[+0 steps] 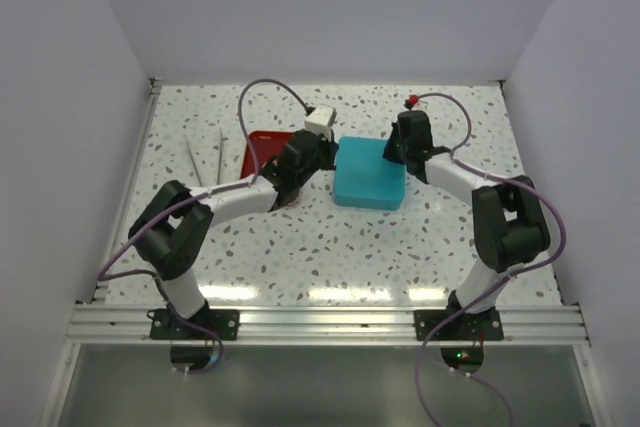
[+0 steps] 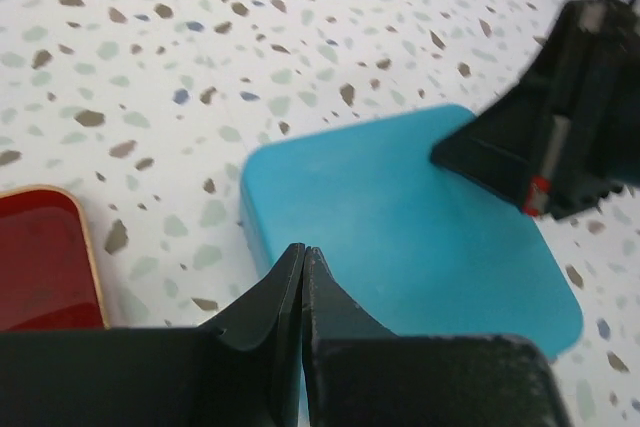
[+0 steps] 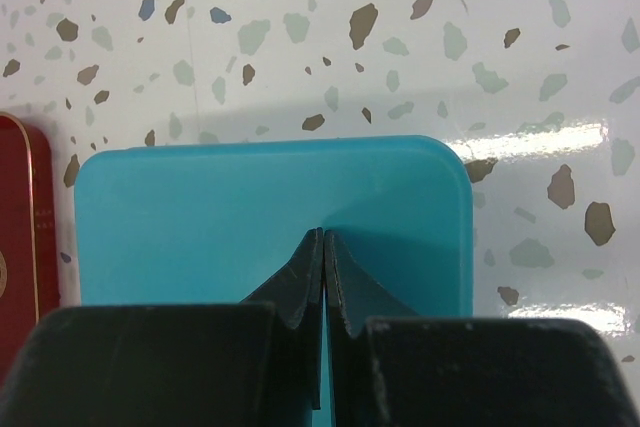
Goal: Pack the chocolate
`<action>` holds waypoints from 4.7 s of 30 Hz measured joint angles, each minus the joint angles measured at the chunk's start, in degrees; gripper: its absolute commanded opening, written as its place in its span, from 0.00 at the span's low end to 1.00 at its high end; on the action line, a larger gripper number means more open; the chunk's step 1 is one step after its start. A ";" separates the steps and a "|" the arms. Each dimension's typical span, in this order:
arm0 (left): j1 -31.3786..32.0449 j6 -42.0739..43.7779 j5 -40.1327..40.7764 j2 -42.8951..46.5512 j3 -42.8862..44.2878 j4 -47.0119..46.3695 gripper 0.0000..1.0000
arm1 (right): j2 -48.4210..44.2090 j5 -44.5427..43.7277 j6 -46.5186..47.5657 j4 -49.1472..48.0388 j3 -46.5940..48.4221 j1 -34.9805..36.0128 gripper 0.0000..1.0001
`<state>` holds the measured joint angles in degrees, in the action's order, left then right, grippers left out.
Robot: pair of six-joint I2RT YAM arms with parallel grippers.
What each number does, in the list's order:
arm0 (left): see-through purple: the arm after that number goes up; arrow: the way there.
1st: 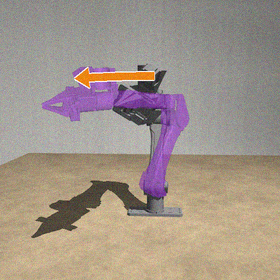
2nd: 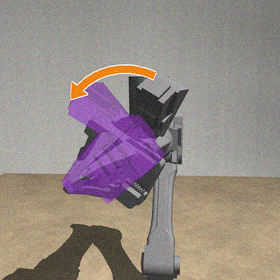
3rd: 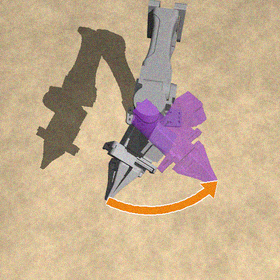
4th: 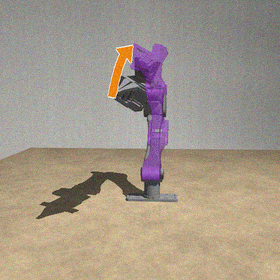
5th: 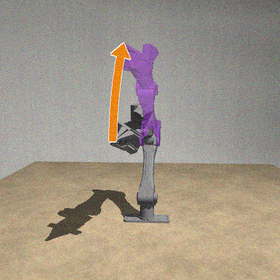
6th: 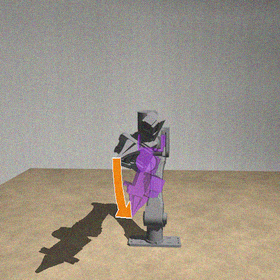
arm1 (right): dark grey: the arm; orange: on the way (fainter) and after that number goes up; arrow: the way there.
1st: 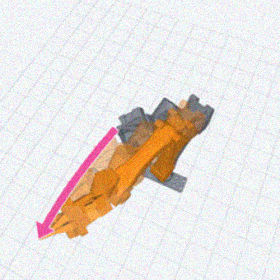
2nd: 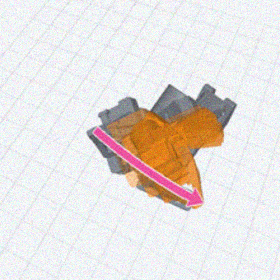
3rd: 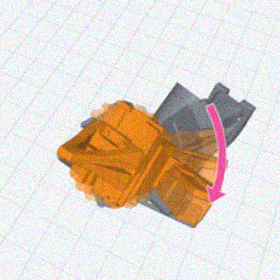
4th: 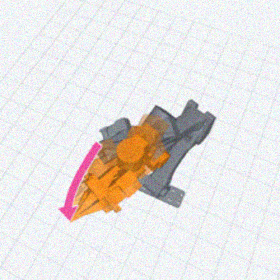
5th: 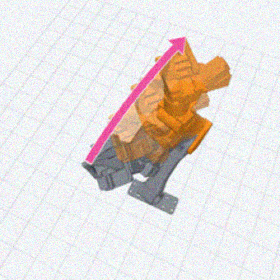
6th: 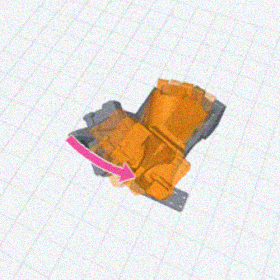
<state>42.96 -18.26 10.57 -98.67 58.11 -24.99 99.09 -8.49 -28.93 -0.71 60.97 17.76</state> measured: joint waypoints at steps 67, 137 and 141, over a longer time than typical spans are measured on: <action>-6.19 -9.77 -5.77 -22.05 14.05 -6.19 0.00 | -2.16 2.21 1.73 4.57 -0.70 1.18 0.00; -9.22 2.01 2.27 21.14 4.66 26.75 1.00 | -39.21 -2.34 6.73 17.44 -10.36 3.72 0.99; -9.53 2.60 7.93 30.36 0.92 36.15 1.00 | -44.19 -2.54 7.72 20.65 -12.74 -2.73 0.99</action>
<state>33.43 -15.66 18.50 -68.31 59.02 11.16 54.89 -11.03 -21.21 19.94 48.23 15.03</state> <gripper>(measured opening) 0.997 0.986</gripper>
